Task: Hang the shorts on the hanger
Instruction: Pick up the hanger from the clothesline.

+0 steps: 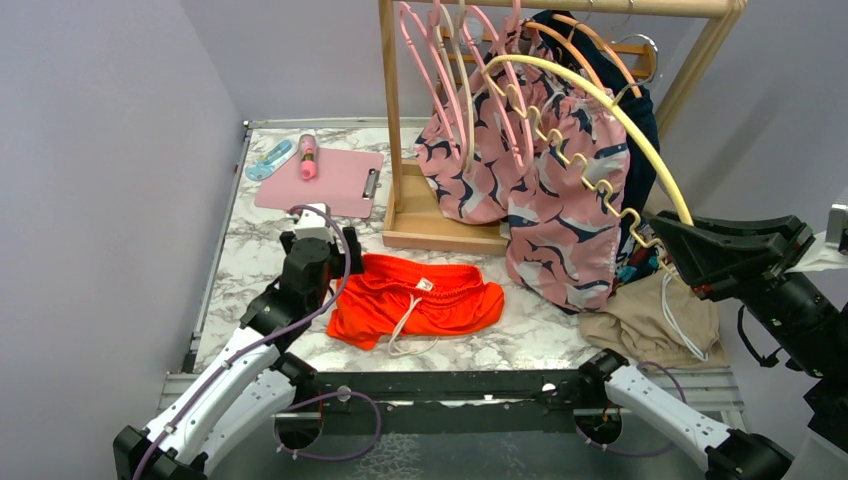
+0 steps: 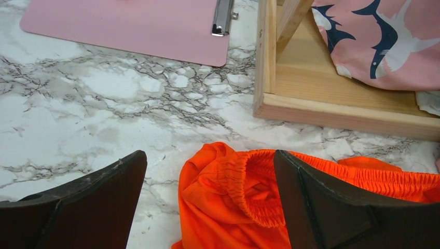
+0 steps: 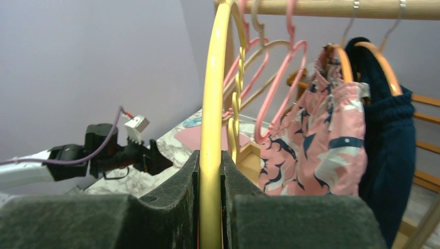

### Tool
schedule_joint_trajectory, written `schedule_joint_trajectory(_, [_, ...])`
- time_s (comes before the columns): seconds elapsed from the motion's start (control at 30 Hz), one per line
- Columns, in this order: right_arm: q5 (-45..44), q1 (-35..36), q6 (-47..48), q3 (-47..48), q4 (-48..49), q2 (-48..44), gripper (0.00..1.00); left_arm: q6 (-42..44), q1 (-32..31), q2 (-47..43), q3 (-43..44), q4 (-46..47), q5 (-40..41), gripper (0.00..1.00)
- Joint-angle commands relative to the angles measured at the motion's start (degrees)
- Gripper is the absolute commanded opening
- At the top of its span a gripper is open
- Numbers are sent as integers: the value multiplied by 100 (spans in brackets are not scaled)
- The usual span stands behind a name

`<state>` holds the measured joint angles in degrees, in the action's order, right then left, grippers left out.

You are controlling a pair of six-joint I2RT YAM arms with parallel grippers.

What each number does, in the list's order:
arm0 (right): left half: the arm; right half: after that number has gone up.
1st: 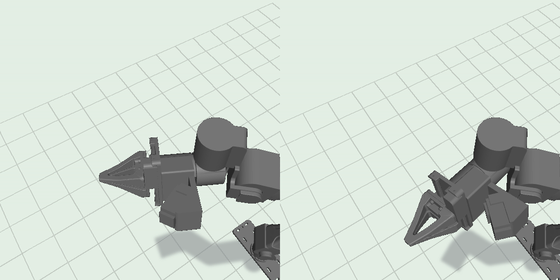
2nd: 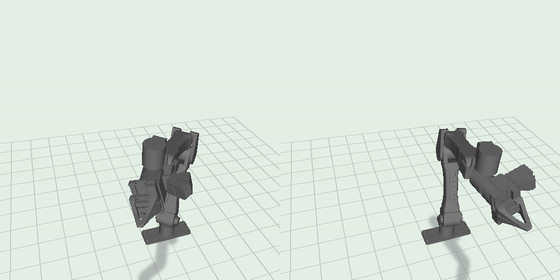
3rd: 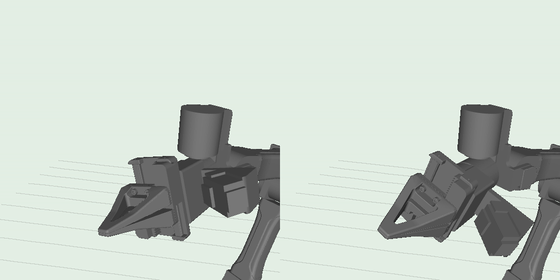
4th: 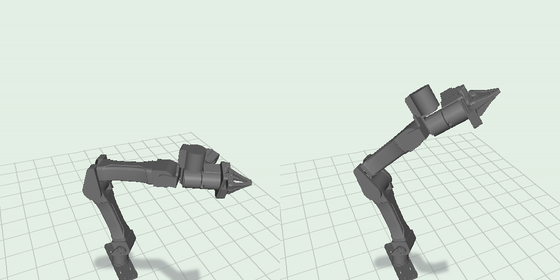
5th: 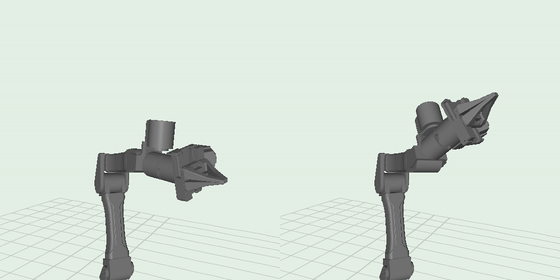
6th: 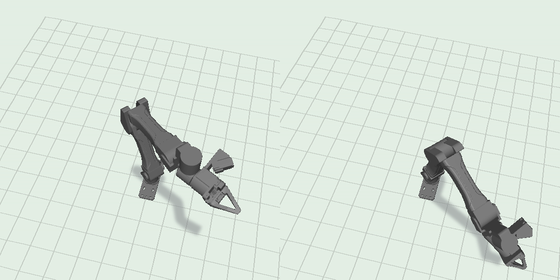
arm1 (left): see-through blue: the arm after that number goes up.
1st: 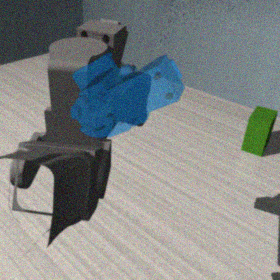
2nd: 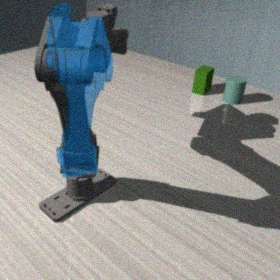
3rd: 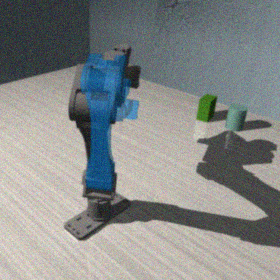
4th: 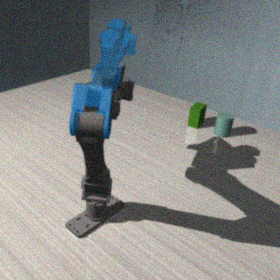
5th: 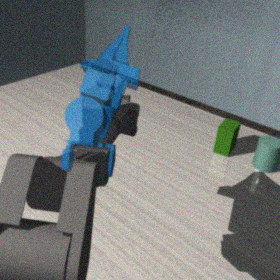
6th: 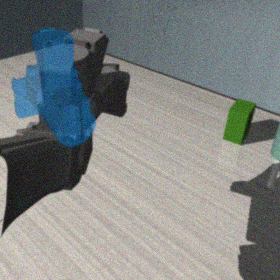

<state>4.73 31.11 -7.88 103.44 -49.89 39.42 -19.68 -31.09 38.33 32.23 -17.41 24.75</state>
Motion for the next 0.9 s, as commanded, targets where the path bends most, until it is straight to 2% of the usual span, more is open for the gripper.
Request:
schedule_joint_trajectory(0.0, [1253,-9,89,-322,886,-156,1,-70,15,-71,194,-76,225,94])
schedule_joint_trajectory(0.2, [3679,-9,-449,-1254,2274,-101,1,-118,15,-204,232,-164,417,94])
schedule_joint_trajectory(0.33, [4458,-9,-776,-1758,2963,122,1,-222,15,-489,238,-276,826,94])
schedule_joint_trajectory(0.43, [4632,-9,-851,-2207,3273,269,1,-334,15,-775,249,-404,1285,95])
schedule_joint_trajectory(0.57, [4418,-9,-520,-2780,3317,313,1,-503,15,-1234,198,-523,1809,95])
schedule_joint_trajectory(0.87, [3601,-9,-293,-4348,3882,-143,1,-579,15,-1395,141,-545,2091,95])
